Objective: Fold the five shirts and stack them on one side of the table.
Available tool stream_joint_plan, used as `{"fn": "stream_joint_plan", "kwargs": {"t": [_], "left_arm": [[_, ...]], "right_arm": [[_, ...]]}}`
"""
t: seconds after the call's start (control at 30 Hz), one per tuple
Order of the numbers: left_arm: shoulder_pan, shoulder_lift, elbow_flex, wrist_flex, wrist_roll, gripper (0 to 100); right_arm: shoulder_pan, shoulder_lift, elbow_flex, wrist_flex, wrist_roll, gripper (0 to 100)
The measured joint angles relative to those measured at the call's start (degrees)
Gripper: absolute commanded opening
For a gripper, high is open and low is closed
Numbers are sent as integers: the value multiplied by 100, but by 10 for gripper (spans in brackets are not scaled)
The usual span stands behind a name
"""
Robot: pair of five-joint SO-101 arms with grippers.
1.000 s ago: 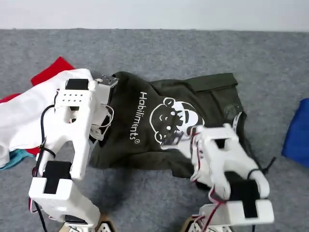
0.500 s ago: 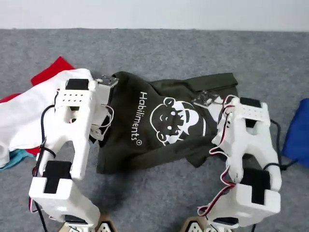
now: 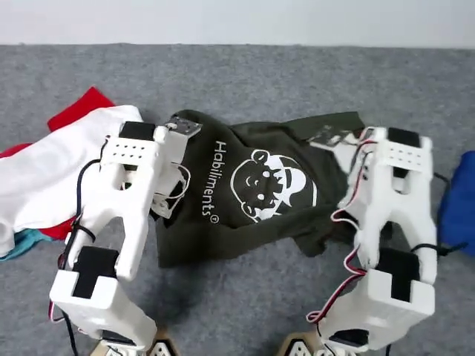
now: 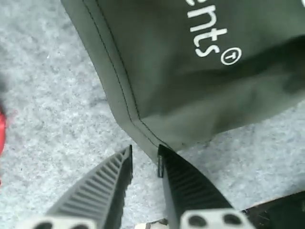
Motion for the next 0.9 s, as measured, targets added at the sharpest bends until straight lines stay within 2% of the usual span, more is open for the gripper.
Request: {"fn": "stream_joint_plan", "kwargs": {"t": [0.13,0.53,0.73,0.9], "left_arm": [[9,0,0,0,0,86],[9,0,123,0,0,86],[9,0,273,0,0,86],[9,0,273,0,0,86]], "right_arm": [[255,0,-123,545,527,235],[1327,-123,-246,835,607,234],[1442,-923,-202,844,624,233],[1442,-2004,580,844,686,233]]}}
